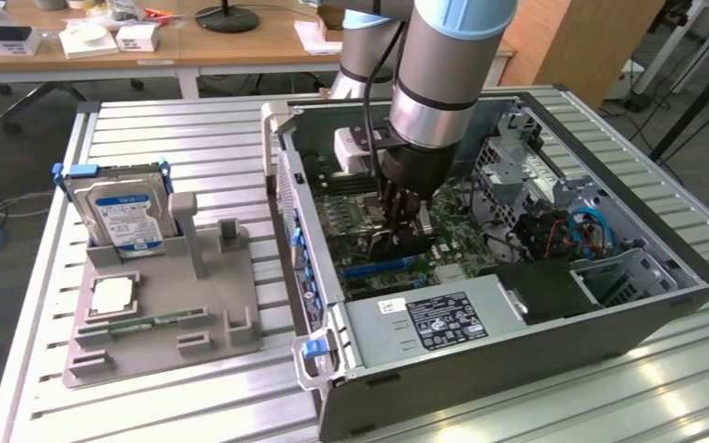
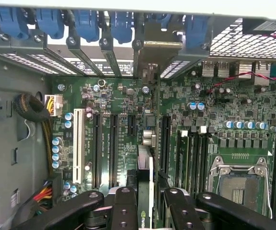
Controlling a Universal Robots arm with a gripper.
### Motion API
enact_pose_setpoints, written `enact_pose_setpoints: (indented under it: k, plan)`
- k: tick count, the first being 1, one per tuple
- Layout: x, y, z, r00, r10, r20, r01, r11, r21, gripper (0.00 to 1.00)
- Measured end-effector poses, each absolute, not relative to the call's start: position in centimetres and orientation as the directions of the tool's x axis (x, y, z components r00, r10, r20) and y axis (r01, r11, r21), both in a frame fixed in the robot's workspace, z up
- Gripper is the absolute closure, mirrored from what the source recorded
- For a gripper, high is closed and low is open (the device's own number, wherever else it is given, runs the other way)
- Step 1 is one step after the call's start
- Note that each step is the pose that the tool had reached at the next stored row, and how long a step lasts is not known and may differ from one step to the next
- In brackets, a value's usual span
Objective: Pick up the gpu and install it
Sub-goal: 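Pick up the gpu and move the gpu toward the slot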
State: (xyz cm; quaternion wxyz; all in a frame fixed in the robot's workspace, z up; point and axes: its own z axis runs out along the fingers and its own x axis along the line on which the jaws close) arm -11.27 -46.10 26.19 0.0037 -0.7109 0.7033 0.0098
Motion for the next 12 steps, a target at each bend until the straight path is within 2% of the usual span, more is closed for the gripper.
enact_pose_setpoints:
  k: [12]
  plan:
    - [-11.22, -46.09, 26.19, 0.017, -1.000, -0.019, -1.000, -0.017, 0.009, 0.74]
